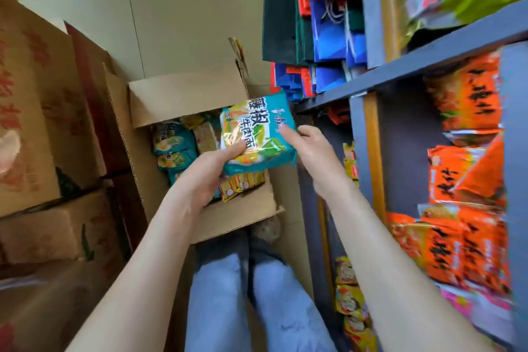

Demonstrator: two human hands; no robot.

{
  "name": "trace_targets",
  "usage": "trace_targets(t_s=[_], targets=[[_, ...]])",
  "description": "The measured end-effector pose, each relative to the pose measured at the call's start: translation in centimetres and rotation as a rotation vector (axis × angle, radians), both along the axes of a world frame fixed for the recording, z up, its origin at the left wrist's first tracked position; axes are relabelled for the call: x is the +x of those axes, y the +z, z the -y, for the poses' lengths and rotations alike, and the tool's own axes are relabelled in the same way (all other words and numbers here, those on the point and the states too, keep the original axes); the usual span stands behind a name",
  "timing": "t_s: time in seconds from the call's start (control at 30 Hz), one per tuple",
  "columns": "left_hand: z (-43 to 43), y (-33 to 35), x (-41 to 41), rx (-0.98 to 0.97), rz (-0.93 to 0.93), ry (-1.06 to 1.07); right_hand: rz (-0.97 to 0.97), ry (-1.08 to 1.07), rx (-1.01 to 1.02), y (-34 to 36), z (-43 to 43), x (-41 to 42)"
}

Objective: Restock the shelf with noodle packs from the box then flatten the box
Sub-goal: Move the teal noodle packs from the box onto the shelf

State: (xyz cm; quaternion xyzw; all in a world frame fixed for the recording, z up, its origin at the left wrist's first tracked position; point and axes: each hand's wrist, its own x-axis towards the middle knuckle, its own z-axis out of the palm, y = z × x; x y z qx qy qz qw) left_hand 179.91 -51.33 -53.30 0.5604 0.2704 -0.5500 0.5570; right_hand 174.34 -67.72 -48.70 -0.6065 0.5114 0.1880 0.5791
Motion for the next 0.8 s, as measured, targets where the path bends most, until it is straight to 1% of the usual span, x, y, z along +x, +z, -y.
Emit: trace_targets(t_s=[0.07, 0.1, 0.2, 0.3, 0.37, 0.43, 0.53, 0.6, 0.67, 0.8], targets=[[0.7, 2.7, 0.1, -0.148, 0.029, -0.114, 0.063, -0.128, 0.089, 2.3, 0.8, -0.4], [1.1, 3.8, 0.0, -0.217, 0.045, -0.182, 0.097, -0.171, 0.096, 3.6, 1.4, -0.7], [2.7, 6.4, -0.6, -0.319, 0.119, -0.350, 0.196, -0.246, 0.020, 7.3, 2.7, -2.1], [5.2, 8.2, -1.5, -0.413, 0.217, -0.383, 0.280, -0.295, -0.148, 10.8, 3.7, -3.9], [7.1, 9.5, -2.1, -0.418, 0.354, -0.335, 0.295, -0.286, -0.271, 12.7, 4.3, -5.1], [8.9, 11.2, -2.6, -0.453, 0.505, -0.305, 0.315, -0.297, -0.349, 14.6, 4.8, -6.1], [11.1, 13.7, -3.5, -0.515, 0.729, -0.370, 0.359, -0.343, -0.419, 17.5, 5.7, -7.3], [12.1, 15.4, -4.4, -0.483, 0.896, -0.426, 0.374, -0.342, -0.465, 19.4, 6.3, -8.0], [13.0, 17.3, -5.4, -0.410, 1.070, -0.468, 0.382, -0.342, -0.512, 21.1, 6.9, -8.8], [15.5, 21.0, -7.6, -0.375, 1.317, -0.445, 0.373, -0.356, -0.620, 25.0, 8.8, -10.6]])
